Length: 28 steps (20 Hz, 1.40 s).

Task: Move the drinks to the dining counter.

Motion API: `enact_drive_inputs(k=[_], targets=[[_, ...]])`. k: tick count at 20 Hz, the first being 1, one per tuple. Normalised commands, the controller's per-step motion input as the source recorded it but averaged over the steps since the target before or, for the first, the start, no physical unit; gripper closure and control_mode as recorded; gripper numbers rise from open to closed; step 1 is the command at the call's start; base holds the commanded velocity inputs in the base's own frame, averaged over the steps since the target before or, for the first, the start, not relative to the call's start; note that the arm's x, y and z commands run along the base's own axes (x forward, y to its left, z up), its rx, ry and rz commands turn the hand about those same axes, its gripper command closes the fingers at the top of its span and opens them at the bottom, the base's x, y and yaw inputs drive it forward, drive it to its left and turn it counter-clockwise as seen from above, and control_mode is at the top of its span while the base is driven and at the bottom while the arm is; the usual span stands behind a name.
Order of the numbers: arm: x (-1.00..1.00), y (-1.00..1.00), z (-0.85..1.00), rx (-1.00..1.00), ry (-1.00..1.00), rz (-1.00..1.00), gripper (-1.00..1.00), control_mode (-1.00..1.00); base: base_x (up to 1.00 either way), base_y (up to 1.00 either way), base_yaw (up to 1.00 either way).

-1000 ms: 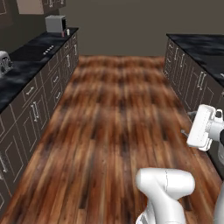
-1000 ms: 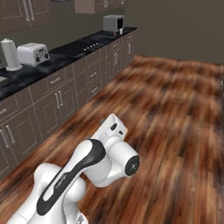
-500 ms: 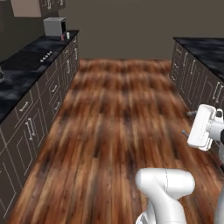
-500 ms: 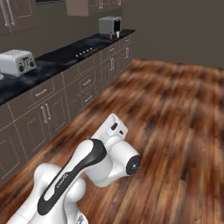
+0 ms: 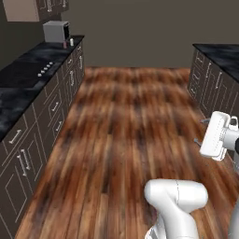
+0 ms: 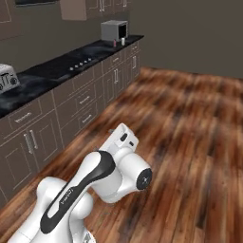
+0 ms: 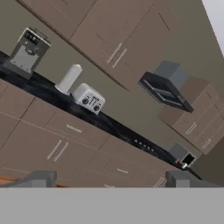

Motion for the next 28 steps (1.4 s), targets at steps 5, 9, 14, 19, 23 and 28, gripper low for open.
enact_drive_inputs(k=[5,9,14,19,23,28], targets=[[0.0,0.0,0.0,0.0,0.0,0.0,-1.0,1.0,1.0,0.14,0.0],[0.0,0.0,0.0,0.0,0.0,0.0,-1.0,1.0,1.0,0.11,0.0],[0.0,0.0,0.0,0.0,0.0,0.0,-1.0,1.0,1.0,0.11,0.0],[0.0,0.0,0.0,0.0,0.0,0.0,-1.0,1.0,1.0,0.13,0.0],[0.0,0.0,0.0,0.0,0.0,0.0,-1.0,1.0,1.0,0.14,0.0],[0.0,0.0,0.0,0.0,0.0,0.0,-1.0,1.0,1.0,0.11,0.01]])
